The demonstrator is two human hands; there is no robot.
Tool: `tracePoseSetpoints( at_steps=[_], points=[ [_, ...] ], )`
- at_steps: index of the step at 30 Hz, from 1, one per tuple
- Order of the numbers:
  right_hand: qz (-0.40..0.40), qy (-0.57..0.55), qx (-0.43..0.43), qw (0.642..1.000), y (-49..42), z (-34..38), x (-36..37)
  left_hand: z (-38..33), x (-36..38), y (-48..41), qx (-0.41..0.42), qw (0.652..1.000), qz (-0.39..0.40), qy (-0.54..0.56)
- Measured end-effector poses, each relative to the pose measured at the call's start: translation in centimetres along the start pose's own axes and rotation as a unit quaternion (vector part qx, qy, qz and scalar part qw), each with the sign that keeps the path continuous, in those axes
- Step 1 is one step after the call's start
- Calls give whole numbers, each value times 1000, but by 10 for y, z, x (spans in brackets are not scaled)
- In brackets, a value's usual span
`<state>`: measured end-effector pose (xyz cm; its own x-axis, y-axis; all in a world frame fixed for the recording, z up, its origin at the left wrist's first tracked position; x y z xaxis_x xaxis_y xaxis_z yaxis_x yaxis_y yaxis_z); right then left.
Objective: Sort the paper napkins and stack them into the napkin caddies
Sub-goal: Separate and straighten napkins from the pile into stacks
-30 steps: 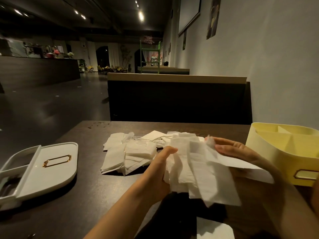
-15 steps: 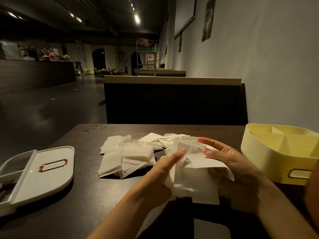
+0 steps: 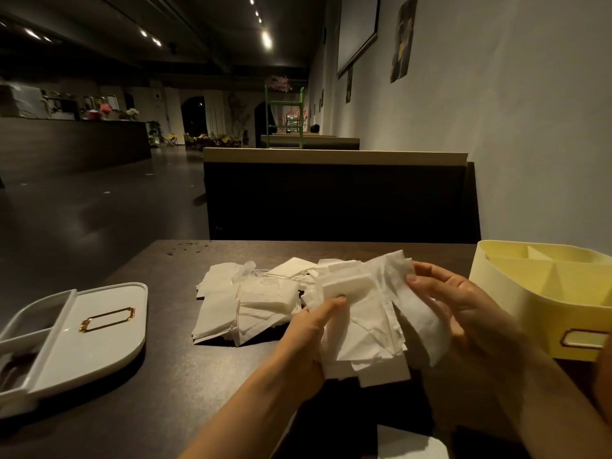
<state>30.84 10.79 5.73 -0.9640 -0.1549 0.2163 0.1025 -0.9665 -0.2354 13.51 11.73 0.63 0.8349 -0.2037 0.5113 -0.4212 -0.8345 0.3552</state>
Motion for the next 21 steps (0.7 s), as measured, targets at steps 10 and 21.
tracePoseSetpoints(
  at_steps=[10,21],
  points=[
    [-129,142,-15,981,2,-23,17,9,8,0,-17,998,-8,-52],
    [-113,223,-44,967,4,-32,32,6,15,6,8,994,-16,-107]
  ],
)
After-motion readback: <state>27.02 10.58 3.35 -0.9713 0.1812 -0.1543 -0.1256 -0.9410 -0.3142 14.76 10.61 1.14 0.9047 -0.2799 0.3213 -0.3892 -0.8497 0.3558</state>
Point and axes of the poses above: each hand's wrist, its own y-axis away from the middle knuckle, its own x-axis out of the palm, z = x × y, the point moved 3 cm from there along -y, towards the middle knuckle, and after that the axes turned 12 degrees about -x, right-handed, at the moved point
